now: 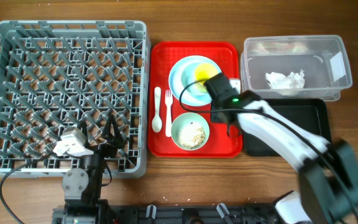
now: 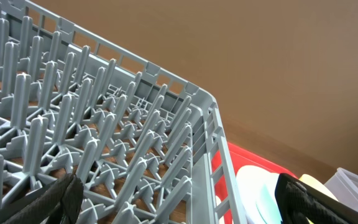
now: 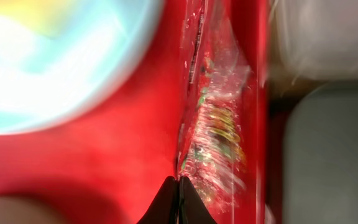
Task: Sort waste into correct bins and load items into the dishwasher rack
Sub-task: 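Grasp the red wrapper on the tray with the right gripper, then drop the red wrapper into the clear plastic bin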
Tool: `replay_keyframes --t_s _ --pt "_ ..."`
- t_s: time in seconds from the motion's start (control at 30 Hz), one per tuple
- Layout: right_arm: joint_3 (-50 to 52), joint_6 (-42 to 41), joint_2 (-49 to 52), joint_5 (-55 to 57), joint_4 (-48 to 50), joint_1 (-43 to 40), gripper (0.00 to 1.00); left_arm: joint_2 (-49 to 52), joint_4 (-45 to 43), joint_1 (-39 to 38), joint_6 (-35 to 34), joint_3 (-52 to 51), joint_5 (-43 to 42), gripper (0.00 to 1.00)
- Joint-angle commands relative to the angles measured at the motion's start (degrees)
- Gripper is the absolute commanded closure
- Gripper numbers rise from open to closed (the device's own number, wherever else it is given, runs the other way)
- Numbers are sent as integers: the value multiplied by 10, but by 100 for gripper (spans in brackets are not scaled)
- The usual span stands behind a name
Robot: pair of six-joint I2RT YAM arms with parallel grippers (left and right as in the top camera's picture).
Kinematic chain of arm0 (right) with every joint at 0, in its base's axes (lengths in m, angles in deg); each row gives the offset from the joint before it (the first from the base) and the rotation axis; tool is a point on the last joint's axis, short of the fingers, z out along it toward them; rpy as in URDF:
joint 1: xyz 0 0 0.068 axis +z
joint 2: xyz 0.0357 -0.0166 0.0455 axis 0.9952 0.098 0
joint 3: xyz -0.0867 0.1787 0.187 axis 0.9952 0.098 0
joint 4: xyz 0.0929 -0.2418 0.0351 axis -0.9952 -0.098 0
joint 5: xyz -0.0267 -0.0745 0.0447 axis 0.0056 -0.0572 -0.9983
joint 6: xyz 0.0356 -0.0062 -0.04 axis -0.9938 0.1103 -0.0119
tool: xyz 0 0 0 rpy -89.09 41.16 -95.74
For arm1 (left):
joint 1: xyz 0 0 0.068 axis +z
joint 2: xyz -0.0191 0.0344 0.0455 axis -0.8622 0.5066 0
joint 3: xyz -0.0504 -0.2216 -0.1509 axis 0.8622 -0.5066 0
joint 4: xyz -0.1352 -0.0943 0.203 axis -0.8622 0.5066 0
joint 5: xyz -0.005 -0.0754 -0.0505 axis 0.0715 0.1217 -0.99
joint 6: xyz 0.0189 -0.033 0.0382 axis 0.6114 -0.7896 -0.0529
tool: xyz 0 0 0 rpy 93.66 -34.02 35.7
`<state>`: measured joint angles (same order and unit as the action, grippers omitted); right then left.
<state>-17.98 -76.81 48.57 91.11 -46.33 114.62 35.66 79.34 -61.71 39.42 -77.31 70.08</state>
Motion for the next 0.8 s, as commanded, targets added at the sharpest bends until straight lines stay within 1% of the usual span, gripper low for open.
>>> replay_keyframes --t_s 0.0,0.07,0.1,0.13,0.2,0.27,0.3,0.33,0.37,0.4,0.43,0.47,0.5,0.53,0.6,0.63,0.67,0.7,0.73,0.77 --pt "-36 49 -153 53 22 -15 96 -4 1 -2 11 -2 1 0" --pt "-35 49 -197 119 25 -51 96 -4 1 -2 11 -2 1 0" --pt "-35 50 -203 139 25 -69 96 -4 1 -2 11 -2 1 0" --pt "-30 58 -199 156 39 -123 96 -4 1 -2 11 -2 1 0" --pt "-16 58 -177 150 76 -187 96 -4 1 -2 11 -2 1 0" --pt "-12 71 -125 94 123 -250 95 -4 1 -2 11 -2 1 0" --pt "-12 115 -91 33 154 -273 60 -4 1 -3 11 -2 1 0" --pt "-12 144 -78 -4 165 -283 36 -4 1 -2 11 -2 1 0" --pt "-12 161 -75 -16 167 -290 15 -4 1 -2 11 -2 1 0" --pt "-17 161 -85 -16 159 -292 12 -4 1 -2 11 -2 1 0" --pt "-31 157 -110 -29 138 -292 12 -4 1 -2 11 -2 1 0" --pt "-44 159 -142 -75 111 -291 13 -4 1 -2 11 -2 1 0" --pt "-57 165 -187 -160 70 -290 13 -4 1 -2 11 -2 1 0" --pt "-62 183 -235 -269 32 -289 15 -4 1 -3 11 -2 1 0" --pt "-62 221 -308 -409 -30 -279 21 -4 1 -2 11 -2 1 0" --pt "-61 240 -338 -426 -78 -258 31 -4 1 -2 11 -2 1 0" --pt "-60 255 -352 -425 -109 -238 37 -4 1 -3 11 -2 1 0" --pt "-59 273 -363 -422 -151 -202 45 -4 1 -2 11 -2 1 0" --pt "-59 277 -362 -407 -172 -169 52 -4 1 -2 11 -2 1 0" --pt "-53 276 -352 -380 -181 -116 58 -4 1 -2 11 -2 1 0"
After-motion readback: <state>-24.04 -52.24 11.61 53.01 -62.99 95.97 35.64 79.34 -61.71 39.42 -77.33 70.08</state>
